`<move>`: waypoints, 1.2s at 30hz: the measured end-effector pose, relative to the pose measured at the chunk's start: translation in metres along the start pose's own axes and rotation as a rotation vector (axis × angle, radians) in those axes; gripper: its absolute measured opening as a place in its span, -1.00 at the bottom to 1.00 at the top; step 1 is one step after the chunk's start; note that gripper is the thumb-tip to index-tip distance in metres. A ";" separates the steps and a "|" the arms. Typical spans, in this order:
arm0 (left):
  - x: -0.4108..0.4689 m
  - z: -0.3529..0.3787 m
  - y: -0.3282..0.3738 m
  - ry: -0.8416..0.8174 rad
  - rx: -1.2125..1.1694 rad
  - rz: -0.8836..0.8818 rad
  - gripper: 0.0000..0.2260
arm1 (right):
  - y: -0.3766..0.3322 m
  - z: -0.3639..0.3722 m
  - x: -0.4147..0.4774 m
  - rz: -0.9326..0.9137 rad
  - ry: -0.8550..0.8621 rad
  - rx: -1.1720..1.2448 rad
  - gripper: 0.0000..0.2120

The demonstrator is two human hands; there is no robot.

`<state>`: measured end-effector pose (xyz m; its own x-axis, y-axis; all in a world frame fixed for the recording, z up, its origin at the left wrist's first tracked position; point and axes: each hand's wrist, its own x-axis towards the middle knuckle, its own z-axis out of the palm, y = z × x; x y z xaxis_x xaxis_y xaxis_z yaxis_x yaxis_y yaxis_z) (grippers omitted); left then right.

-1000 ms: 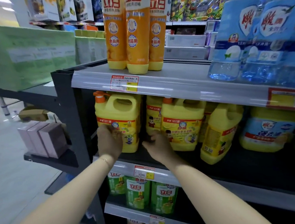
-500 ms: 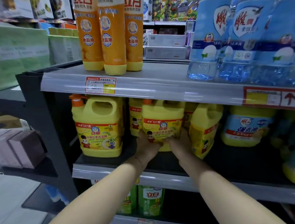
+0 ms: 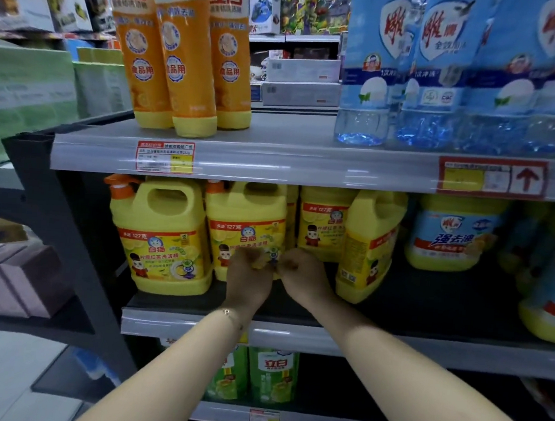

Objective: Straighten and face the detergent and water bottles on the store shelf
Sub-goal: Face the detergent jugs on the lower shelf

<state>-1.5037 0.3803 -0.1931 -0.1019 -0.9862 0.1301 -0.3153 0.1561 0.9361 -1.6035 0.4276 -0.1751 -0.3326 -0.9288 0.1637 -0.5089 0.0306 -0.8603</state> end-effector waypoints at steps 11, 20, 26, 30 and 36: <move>-0.012 0.120 0.052 -0.458 0.030 0.096 -0.20 | 0.059 -0.134 -0.038 0.074 0.083 -0.338 -0.66; 0.002 0.102 0.043 -0.443 0.099 0.186 -0.25 | 0.077 -0.161 -0.009 0.147 0.132 -0.052 -0.51; -0.003 0.076 0.026 -0.125 0.278 0.391 -0.44 | 0.075 -0.131 0.010 0.187 0.068 0.031 -0.41; -0.002 0.066 0.025 -0.011 0.306 0.354 -0.59 | 0.071 -0.112 0.013 0.159 -0.011 -0.014 -0.21; -0.001 0.058 0.014 -0.062 0.444 0.401 -0.85 | 0.070 -0.111 0.009 0.125 -0.015 0.051 -0.27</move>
<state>-1.5626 0.3870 -0.1988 -0.3450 -0.8427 0.4134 -0.6032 0.5365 0.5902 -1.7306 0.4623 -0.1805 -0.3789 -0.9242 0.0472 -0.4233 0.1277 -0.8969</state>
